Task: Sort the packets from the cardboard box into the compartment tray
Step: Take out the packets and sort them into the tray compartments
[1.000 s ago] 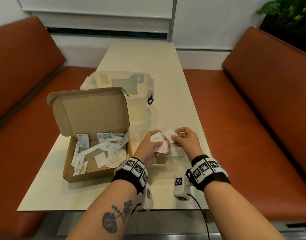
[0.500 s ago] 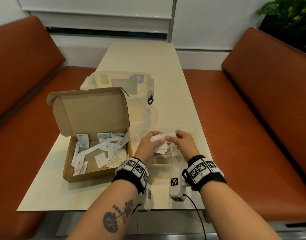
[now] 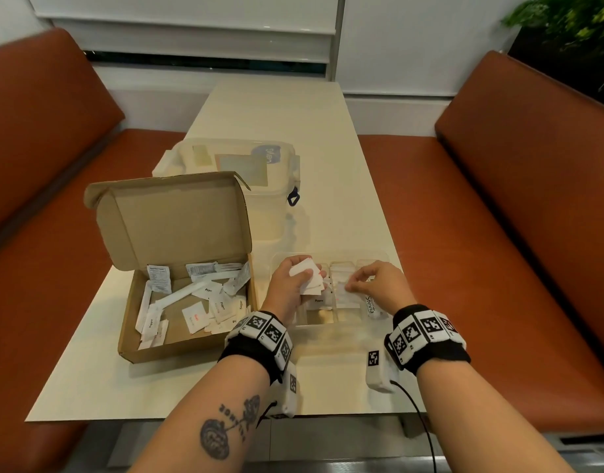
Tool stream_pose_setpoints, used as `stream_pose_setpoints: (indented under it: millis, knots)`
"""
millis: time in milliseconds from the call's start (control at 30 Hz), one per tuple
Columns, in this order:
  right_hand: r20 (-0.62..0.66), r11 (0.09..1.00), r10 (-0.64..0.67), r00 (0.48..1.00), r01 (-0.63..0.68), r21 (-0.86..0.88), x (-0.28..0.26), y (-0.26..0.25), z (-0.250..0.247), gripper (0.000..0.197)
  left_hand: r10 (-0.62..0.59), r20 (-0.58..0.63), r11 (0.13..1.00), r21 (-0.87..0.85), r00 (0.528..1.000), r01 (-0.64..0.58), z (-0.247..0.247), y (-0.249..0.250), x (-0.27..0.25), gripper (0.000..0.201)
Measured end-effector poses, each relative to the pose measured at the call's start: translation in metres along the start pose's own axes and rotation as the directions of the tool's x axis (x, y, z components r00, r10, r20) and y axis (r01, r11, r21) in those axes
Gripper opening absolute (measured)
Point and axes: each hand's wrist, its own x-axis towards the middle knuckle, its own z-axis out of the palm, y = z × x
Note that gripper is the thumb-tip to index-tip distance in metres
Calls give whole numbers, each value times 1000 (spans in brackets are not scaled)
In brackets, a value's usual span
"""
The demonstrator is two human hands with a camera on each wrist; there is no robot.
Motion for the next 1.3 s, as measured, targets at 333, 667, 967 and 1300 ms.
stream_pose_setpoints:
  millis: [333,667,967,1300]
  knots:
    - [-11,974,-66,998,62,-217,2,8,18,12,-19,19,1000,5,1000,19,2,1,-1,23]
    - [36,940,-106,994,112,-324,1,11,17,31,-26,20,1000,-9,999,27,2,1,-1,23]
    - [8,948,-61,998,60,-314,0,11,19,30,-31,22,999,-8,999,31,4,3,-4,23]
    - [-169,982,-145,975,163,98,0,-24,19,14,-123,50,988,-84,991,127,4,4,-3,17]
